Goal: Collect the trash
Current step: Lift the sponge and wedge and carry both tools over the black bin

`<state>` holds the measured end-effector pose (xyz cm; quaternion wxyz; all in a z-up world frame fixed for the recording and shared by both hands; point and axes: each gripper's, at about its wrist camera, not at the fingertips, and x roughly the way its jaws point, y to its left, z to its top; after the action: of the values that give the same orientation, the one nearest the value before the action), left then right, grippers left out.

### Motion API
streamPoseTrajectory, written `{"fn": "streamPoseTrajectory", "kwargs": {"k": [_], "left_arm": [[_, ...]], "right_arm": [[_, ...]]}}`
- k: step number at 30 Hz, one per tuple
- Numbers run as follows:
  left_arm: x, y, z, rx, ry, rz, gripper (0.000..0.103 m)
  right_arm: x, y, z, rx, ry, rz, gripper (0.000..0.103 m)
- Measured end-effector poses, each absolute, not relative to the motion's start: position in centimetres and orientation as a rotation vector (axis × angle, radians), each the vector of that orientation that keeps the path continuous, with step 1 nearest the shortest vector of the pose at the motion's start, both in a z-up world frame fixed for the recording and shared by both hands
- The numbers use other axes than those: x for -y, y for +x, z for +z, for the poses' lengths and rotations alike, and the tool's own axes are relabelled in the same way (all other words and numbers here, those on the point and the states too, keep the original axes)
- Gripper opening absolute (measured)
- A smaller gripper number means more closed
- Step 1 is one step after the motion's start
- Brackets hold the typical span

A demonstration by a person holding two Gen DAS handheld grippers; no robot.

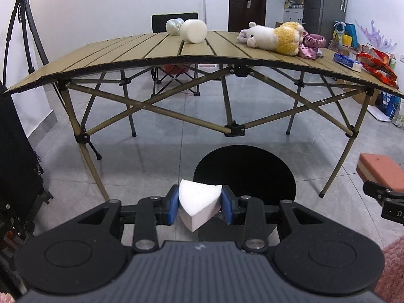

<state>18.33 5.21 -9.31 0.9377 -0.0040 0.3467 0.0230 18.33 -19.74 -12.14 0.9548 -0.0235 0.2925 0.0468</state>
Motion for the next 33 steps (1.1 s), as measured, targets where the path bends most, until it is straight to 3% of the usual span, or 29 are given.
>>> {"fn": "streamPoseTrajectory", "kwargs": {"k": [33], "left_arm": [[0.3, 28.0, -13.0, -0.952, -0.068, 0.045, 0.035]], "right_arm": [[23.7, 21.2, -14.6, -0.677, 0.027, -0.011, 0.081]]}}
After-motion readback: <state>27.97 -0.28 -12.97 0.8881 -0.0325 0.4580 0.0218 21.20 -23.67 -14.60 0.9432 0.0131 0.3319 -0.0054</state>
